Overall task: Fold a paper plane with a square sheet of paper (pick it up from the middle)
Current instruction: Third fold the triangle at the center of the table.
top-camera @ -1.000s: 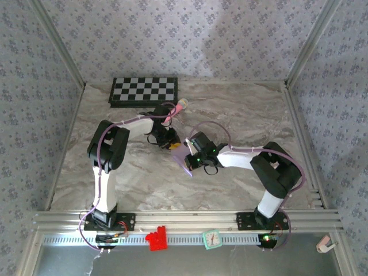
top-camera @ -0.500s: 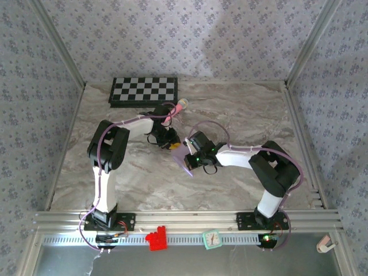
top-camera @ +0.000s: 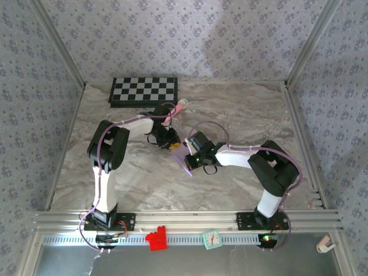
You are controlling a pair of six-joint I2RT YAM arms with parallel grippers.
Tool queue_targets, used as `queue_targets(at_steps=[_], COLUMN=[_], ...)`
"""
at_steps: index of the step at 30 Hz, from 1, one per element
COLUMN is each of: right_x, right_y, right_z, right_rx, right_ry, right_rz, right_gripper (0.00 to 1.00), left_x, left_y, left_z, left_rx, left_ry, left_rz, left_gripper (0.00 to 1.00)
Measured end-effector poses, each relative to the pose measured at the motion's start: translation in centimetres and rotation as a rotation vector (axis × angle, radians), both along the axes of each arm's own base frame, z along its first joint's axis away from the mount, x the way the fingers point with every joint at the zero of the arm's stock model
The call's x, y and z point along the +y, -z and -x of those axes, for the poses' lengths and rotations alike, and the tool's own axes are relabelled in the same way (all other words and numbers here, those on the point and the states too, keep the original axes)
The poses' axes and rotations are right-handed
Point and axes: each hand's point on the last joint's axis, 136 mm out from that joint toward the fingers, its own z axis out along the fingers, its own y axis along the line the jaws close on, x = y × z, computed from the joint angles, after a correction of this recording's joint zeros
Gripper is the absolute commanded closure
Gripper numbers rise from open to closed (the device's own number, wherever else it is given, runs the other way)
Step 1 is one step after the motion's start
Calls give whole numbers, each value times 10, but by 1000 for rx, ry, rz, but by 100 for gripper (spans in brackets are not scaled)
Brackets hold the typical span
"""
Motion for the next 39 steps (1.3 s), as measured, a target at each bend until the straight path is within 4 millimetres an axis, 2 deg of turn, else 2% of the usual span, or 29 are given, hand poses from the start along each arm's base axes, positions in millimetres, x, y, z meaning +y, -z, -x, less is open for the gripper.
queue_targets(at_steps=[11,18,21,26,31,36,39], right_x=[0,0,1,2,3,3,4], right_y=[1,1,1,1,1,1,1], right_z=[0,0,-1,-2,-3,-3,-3], right_rx=[7,8,8,8,11,23,34], right_ry=[0,0,0,-1,1,17,21], right_rz=[7,8,7,6,3,-4,-13], right_gripper=[96,96,96,95,95,94,94], left_x=[0,-2,0,15,27,28,22], left_y=[0,-5,-11,-36,-51,-43,-40], left_z=[0,-2,-3,0,15,39,47], left_rx=[-4,-13,-19,-61,-86,-44,-21], left_ry=[6,0,-18,-85,-173,-241,-255], left_rz=[0,8,15,53,125,193,226], left_gripper=[79,76,74,69,64,64,69])
